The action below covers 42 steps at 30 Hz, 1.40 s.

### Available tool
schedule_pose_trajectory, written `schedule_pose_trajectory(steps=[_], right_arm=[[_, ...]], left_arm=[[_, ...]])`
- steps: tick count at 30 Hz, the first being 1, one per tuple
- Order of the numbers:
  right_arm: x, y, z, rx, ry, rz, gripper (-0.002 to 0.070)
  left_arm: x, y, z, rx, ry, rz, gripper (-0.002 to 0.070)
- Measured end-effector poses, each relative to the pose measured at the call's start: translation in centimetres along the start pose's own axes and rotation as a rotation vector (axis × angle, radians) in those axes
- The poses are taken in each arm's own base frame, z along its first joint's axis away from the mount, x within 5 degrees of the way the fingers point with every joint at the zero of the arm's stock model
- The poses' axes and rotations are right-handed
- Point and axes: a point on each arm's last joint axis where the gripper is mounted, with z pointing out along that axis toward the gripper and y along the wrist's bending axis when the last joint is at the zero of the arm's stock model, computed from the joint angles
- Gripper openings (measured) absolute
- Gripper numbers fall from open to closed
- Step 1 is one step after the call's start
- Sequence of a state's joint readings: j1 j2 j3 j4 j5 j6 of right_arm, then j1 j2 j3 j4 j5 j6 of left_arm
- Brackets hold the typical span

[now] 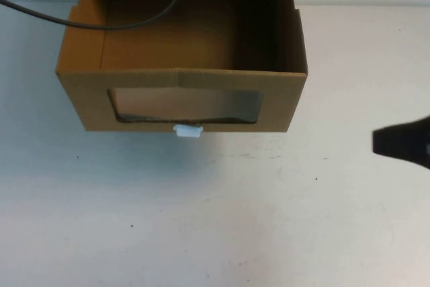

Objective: Close the shoe box
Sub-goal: Close the shoe box with your right arm

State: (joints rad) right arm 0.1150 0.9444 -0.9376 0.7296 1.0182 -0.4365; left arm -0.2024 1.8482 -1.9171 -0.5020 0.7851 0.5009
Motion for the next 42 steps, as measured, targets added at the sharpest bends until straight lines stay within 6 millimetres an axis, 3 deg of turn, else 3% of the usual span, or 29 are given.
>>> schedule_pose_trajectory(steps=[5,11,15,22,27,42], right_arm=[[-2.9,3.9,3.2,-0.09,0.014,-0.151,-0.0011],[-3.0,9.7,8.4,-0.176,-0.072,-0.272,-0.0011],[-3.6,11.2,11.5,-0.192,-0.096,-0.272,-0.0011],[-5.4,11.8,15.1,-0.18,-0.099,-0.259,-0.0011],[-6.8,10.9,16.8,-0.148,-0.107,-0.229,-0.0011],[-9.4,7.4,18.7,-0.059,-0.172,-0.163,-0.0011]], left_arm=[[0.0,0.0,0.0,-0.001,-0.002,0.0,-0.0002],[0.0,0.0,0.0,-0.001,-0.002,-0.002,-0.0002],[0.0,0.0,0.0,-0.002,-0.003,-0.005,-0.0002],[0.0,0.0,0.0,-0.002,-0.003,-0.007,-0.0002],[0.0,0.0,0.0,-0.003,-0.005,-0.007,-0.0002],[0.0,0.0,0.0,-0.003,-0.005,-0.007,-0.0002]])
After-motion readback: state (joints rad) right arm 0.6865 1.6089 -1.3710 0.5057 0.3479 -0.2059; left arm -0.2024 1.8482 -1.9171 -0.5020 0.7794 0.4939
